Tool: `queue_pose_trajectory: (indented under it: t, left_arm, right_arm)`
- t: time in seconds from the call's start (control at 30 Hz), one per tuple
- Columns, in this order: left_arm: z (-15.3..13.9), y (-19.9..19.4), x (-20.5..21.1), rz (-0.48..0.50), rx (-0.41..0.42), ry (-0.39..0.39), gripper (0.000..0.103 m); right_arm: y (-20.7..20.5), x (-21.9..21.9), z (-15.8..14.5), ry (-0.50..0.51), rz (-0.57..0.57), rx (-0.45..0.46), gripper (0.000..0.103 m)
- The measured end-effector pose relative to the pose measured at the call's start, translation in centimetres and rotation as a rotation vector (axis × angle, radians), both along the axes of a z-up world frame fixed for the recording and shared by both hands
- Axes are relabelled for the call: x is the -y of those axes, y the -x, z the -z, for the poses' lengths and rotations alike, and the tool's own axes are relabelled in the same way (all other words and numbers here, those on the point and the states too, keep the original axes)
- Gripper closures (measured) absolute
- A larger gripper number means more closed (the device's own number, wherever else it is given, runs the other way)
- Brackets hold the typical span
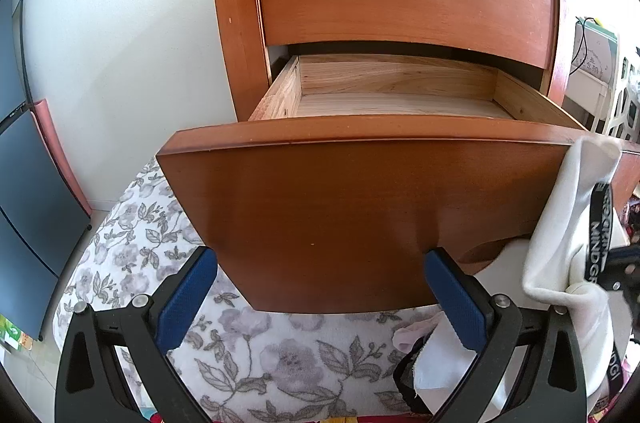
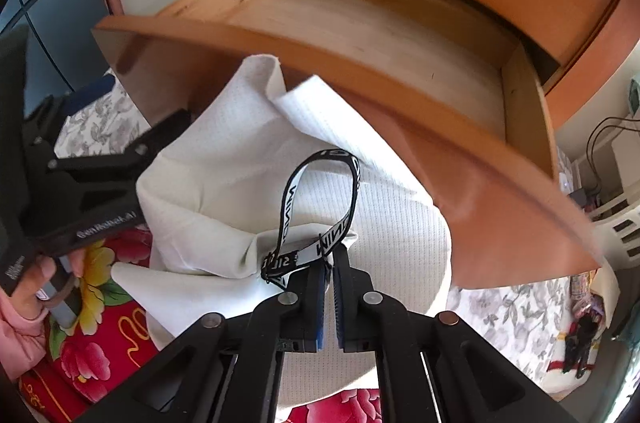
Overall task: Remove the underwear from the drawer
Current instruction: 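Lower the white T-shirt onto the clothes pile with the right gripper, then open the right gripper to release the white T-shirt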
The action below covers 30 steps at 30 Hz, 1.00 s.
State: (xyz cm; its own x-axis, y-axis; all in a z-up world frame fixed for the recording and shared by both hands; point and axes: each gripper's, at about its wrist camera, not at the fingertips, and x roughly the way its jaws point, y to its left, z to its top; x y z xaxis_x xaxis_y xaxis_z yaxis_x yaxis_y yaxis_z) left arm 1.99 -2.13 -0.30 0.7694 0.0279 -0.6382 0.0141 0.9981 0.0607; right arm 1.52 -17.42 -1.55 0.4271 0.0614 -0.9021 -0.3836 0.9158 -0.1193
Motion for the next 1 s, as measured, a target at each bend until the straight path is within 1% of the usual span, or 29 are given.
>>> queue_pose_trajectory:
  t: [0.27, 0.5, 0.63, 0.73, 0.8, 0.83, 0.87, 0.93, 0.97, 1.0]
  left_arm:
    - [-0.4, 0.9, -0.6, -0.014, 0.023, 0.014, 0.0]
    - [-0.6, 1.6, -0.7, -0.01, 0.014, 0.024, 0.0]
    - [-0.7, 1.8, -0.8, -0.013, 0.008, 0.029, 0.0]
    - [-0.7, 2.1, -0.8, -0.013, 0.004, 0.028, 0.0]
    - [-0.7, 2.2, -0.6, -0.014, 0.002, 0.023, 0.0]
    - [-0.7, 2.2, -0.6, -0.014, 0.001, 0.021, 0.0]
    - [-0.6, 2.1, -0.6, -0.014, -0.002, 0.018, 0.0]
    - [-0.4, 2.0, -0.4, -0.012, -0.013, 0.013, 0.0]
    - [-0.3, 1.9, -0.3, -0.01, -0.017, 0.01, 0.0]
    - [-0.3, 1.8, -0.3, -0.01, -0.019, 0.008, 0.0]
  right_arm:
    - [-0.7, 0.4, 1.8, -0.001, 0.023, -0.038, 0.097]
    - [-1.7, 0.6, 2.9, -0.014, 0.051, -0.044, 0.096]
    - [-1.8, 0.7, 2.9, -0.023, 0.062, -0.049, 0.096]
    - [-1.7, 0.8, 2.2, -0.025, 0.067, -0.036, 0.093]
    - [-1.3, 0.8, 1.6, -0.024, 0.066, -0.019, 0.086]
    - [-1.2, 0.9, 1.3, -0.025, 0.069, -0.009, 0.077]
    - [-1.0, 0.9, 0.9, -0.026, 0.073, 0.002, 0.07]
    - [-0.7, 1.1, 0.2, -0.033, 0.077, 0.021, 0.064]
    - [-0.4, 1.2, -0.3, -0.04, 0.08, 0.032, 0.057]
    - [-0.3, 1.3, -0.6, -0.046, 0.082, 0.04, 0.053]
